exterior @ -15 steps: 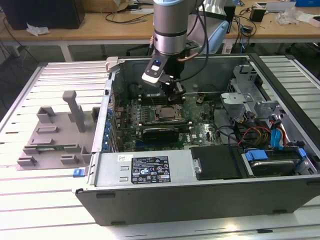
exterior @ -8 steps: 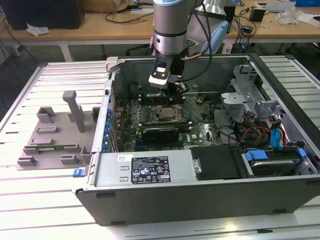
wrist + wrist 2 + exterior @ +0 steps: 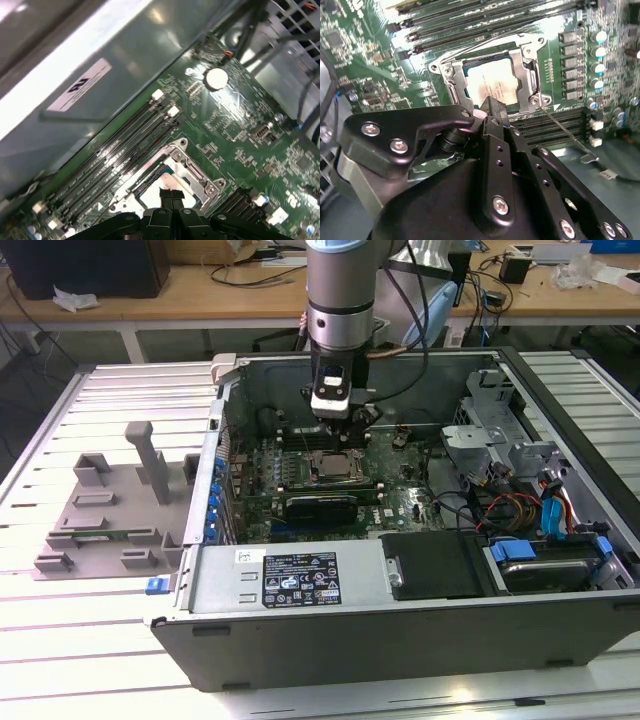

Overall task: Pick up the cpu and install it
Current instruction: 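Close the cpu cover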

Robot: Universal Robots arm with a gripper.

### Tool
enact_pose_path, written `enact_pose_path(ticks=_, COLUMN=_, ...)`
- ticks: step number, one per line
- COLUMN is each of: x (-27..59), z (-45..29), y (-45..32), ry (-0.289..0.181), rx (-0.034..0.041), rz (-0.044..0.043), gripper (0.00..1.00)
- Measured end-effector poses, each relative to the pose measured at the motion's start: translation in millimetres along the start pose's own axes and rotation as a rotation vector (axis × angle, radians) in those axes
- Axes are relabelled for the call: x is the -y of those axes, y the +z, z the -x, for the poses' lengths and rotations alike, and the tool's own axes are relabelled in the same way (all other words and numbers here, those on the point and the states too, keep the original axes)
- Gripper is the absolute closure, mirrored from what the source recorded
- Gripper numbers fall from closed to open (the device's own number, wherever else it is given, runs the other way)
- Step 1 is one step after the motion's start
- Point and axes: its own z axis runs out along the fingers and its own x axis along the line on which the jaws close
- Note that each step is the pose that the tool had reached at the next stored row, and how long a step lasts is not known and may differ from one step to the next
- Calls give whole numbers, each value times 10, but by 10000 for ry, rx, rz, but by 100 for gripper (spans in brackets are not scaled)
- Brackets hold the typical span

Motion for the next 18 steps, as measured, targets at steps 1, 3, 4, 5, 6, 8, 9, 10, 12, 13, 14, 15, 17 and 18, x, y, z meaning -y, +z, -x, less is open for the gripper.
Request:
enact_pose_path(ticks=1, x=0, z=0, y=0, ry=-191, rx=-2, rz=4, gripper=89)
enact_pose_path(ticks=3, x=0, z=0, y=1, ry=-544, rx=-5, rz=13, gripper=89)
enact_pose_path(ticks=4, x=0, z=0, y=2, ry=-850, rx=-7, rz=21, gripper=89)
enact_pose_path(ticks=5, x=0, z=0, y=2, ry=-1014, rx=-9, rz=25, gripper=89)
enact_pose_path(ticks=6, x=0, z=0, y=2, ry=-1194, rx=-11, rz=30, gripper=89)
enact_pose_path(ticks=8, x=0, z=0, y=4, ry=-1852, rx=-18, rz=49, gripper=89)
enact_pose_path(ticks=9, x=0, z=0, y=5, ry=-2054, rx=-21, rz=56, gripper=89)
enact_pose_path(ticks=10, x=0, z=0, y=5, ry=-2348, rx=-24, rz=64, gripper=89)
enact_pose_path(ticks=12, x=0, z=0, y=7, ry=-3035, rx=-32, rz=84, gripper=89)
enact_pose_path(ticks=13, x=0, z=0, y=7, ry=-3221, rx=-34, rz=89, gripper=89)
enact_pose_path(ticks=14, x=0, z=0, y=8, ry=-3498, rx=-38, rz=98, gripper=89)
enact_pose_path(ticks=15, x=0, z=0, y=9, ry=-3738, rx=-40, rz=106, gripper=89)
enact_pose_path(ticks=17, x=0, z=0, y=10, ry=-4243, rx=-46, rz=120, gripper=89)
enact_pose_path(ticks=18, x=0, z=0, y=11, ry=-4543, rx=-50, rz=129, gripper=89)
